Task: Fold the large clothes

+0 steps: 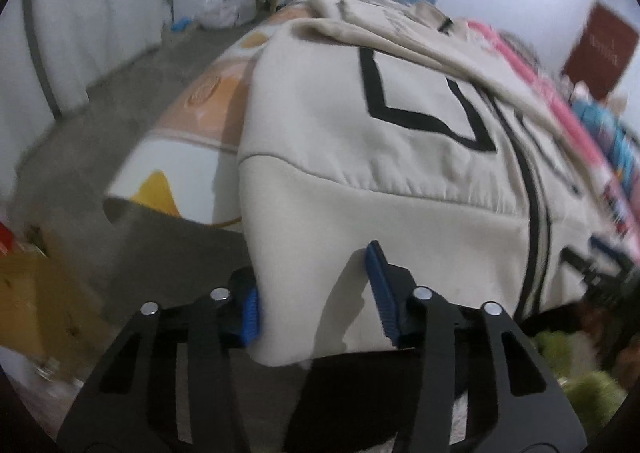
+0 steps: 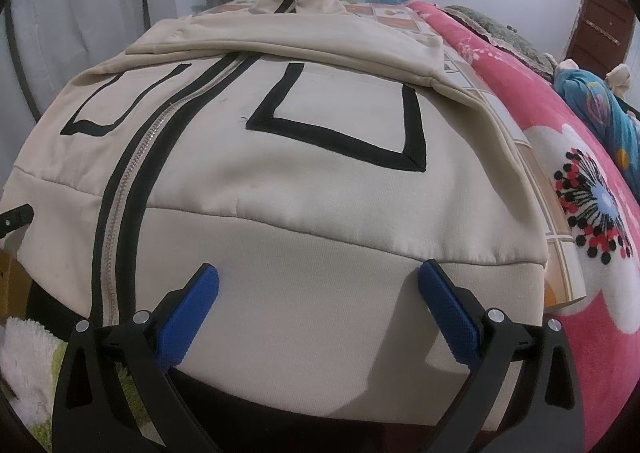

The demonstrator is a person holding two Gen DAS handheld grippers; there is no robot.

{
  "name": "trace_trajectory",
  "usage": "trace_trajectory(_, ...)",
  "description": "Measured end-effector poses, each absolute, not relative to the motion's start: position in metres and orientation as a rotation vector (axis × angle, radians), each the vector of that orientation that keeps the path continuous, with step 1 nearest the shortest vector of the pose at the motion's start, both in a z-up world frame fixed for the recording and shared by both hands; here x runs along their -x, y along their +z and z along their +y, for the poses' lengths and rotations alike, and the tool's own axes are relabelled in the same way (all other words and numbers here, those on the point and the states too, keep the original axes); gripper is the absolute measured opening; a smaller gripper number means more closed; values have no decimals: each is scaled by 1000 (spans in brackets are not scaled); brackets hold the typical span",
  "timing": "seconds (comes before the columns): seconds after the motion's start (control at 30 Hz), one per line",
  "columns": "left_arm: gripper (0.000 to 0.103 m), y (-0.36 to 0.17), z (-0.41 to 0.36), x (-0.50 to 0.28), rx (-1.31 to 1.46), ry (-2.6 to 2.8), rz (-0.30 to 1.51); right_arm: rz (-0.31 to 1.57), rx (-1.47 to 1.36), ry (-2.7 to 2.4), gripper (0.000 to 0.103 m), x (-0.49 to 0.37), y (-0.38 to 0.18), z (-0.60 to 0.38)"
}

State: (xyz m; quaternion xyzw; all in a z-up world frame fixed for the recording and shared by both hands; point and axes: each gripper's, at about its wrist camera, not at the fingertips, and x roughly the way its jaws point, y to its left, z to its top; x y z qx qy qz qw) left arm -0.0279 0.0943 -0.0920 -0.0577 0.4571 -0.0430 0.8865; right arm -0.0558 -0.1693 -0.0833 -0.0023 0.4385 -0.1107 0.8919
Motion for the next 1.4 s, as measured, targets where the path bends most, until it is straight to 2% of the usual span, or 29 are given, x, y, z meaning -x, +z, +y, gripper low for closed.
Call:
trace_trajectory(0.23,33,-85,68,28,-84,-21,936,919,30,-142,96,68,-73,-176)
trace_trajectory(0.43,32,-85,69,29,-124,-11,947,864,-17,-188,96,105,-47,-206)
trace_trajectory(0.6,32,-87,69,30,-118,-10,958,845,-191,-270,96,132,-38,-257)
trace_trajectory(0.8,32,-89,67,28,-101,-11,958,939,-462,-191,75,136,-70,-295)
trace_trajectory(0.87,24,-89,66,30,-114,-9,950,963,-491,-163,58,133,-81,-294)
trace_trajectory(0.9,21,-88,66,31,-132,-7,945,974,-500,-155,53,131,-85,-293)
trace_trajectory(0.97,11,-86,62,33,-178,-12,934,987,-510,-121,25,131,-88,-288)
trace_trajectory(1.03,9,-80,57,37,-221,-17,907,995,-462,-109,10,132,-83,-279)
trace_trajectory(1.07,8,-78,54,40,-245,-20,892,989,-428,-108,7,132,-78,-273)
trace_trajectory(1.23,8,-55,54,58,-252,-93,869,933,-412,-72,5,149,-48,-266)
trace_trajectory(1.4,8,-35,85,70,14,-255,919,873,-557,2,5,165,-35,-277)
